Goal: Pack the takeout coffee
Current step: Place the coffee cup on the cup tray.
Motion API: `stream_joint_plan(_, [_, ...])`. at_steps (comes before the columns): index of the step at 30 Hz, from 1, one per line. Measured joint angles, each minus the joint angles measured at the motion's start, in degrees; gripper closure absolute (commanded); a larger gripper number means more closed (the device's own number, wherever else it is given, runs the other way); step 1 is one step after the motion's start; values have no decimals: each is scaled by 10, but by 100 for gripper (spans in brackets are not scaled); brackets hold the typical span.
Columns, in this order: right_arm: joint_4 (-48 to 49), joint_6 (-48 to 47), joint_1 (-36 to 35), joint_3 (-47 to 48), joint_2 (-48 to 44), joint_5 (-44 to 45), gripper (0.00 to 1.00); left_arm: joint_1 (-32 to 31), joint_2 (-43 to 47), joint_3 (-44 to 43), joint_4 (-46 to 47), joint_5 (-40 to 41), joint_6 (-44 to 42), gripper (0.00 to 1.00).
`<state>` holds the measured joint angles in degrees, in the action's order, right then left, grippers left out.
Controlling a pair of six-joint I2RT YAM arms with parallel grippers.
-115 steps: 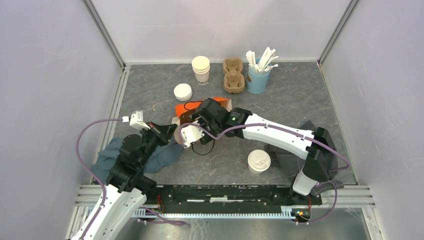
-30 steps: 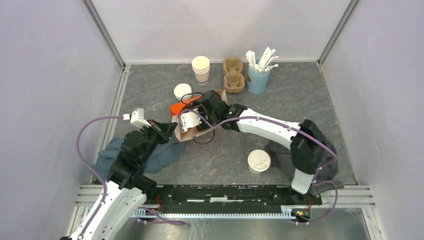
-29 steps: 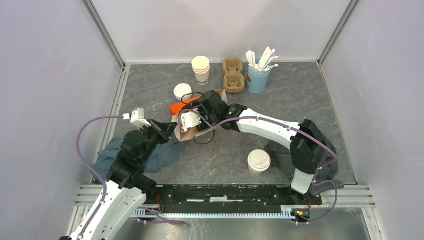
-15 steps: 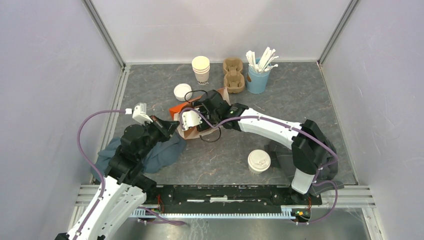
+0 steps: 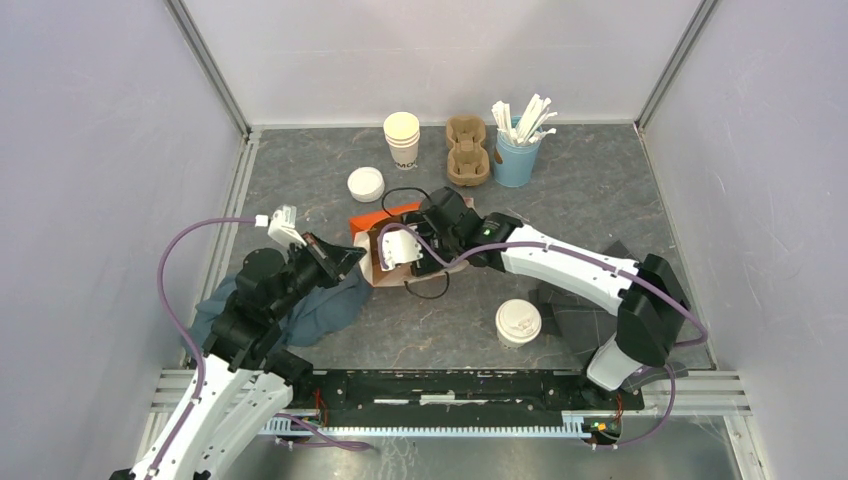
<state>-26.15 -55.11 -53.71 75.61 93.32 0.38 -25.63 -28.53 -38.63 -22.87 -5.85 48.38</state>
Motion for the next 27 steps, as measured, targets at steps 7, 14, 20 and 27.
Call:
stream_joint_plan(7, [1,9,0,-40,-31,-1,56,0,-2,9,-14,-38,12,98])
stream_joint_plan(14, [7,6,0,-48,-34,11,56,0,-2,30,-30,-49,14,98])
stream_joint_plan(20, [8,-2,0,-48,-34,21,56,0,3,31,-40,-49,15,98])
stream_joint_plan(27, [7,-9,0,-49,-44,36,56,0,-6,16,-62,-46,15,98])
